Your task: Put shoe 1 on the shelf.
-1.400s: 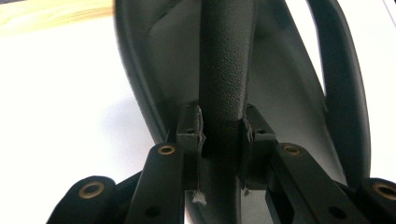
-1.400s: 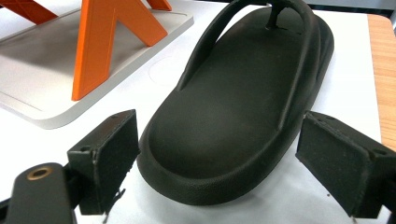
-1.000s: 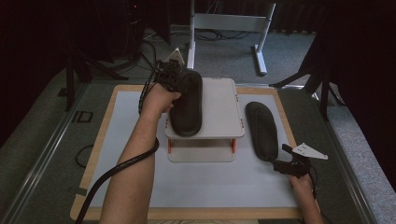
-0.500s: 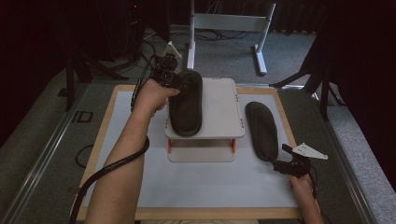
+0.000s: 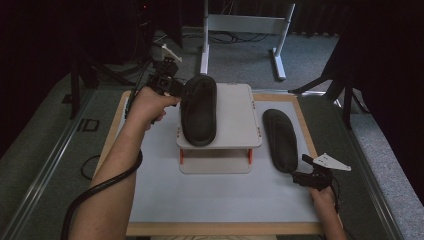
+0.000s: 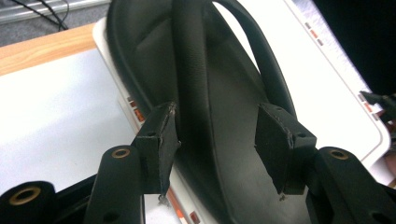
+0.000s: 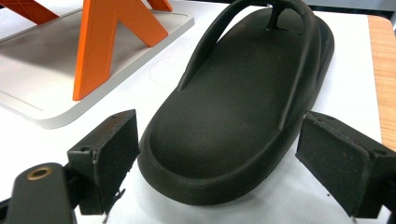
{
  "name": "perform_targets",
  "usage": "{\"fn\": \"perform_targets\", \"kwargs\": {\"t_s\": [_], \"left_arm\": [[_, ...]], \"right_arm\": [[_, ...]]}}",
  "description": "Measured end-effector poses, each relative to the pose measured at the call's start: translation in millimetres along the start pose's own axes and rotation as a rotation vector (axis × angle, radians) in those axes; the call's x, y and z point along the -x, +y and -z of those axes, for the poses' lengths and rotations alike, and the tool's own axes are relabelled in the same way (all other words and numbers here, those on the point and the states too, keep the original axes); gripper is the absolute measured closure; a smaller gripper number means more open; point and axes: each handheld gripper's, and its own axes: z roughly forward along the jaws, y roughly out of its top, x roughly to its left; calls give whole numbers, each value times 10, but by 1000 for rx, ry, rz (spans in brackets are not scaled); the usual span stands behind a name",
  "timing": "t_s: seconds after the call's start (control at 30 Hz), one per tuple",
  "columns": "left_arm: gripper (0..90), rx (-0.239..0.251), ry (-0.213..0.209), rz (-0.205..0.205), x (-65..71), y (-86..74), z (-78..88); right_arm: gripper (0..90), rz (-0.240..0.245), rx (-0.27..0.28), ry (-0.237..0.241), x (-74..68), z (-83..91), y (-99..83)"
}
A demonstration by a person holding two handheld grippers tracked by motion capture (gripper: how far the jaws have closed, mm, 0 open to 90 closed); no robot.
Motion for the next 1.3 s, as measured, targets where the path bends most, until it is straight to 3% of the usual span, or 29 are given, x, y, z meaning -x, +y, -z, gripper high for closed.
{"fn": "perform_targets", "kwargs": {"t_s": [0.23, 0.47, 0.6, 0.73, 0.83, 1.0, 1.2, 1.27, 1.3], "left_arm": [[483, 51, -11, -19, -198, -198, 183], [482, 73, 0, -25, -334, -407, 184], [465, 91, 14, -39, -407, -551, 148], [410, 104, -7, -46, -477, -697, 83], [379, 143, -40, -35, -585, -864, 24], [302, 178, -44, -31, -686, -1035, -52], [286, 285, -8, -76, -784, -1371, -206], [281, 330, -15, -57, -853, -1521, -265], [281, 330, -15, -57, -853, -1521, -265]], "right_arm": [[124, -3, -1, 0, -1, -1, 1], [124, -3, 0, 0, -2, -2, 1], [124, 0, -3, -1, -4, -5, 1], [124, -1, -3, -1, -5, -4, 1], [124, 1, -3, -1, -4, -5, 1], [124, 0, -3, 0, -5, -5, 1], [124, 1, -3, -1, -6, -3, 1], [124, 2, -3, -1, -7, -3, 1], [124, 1, -3, 0, -6, -3, 1]]}}
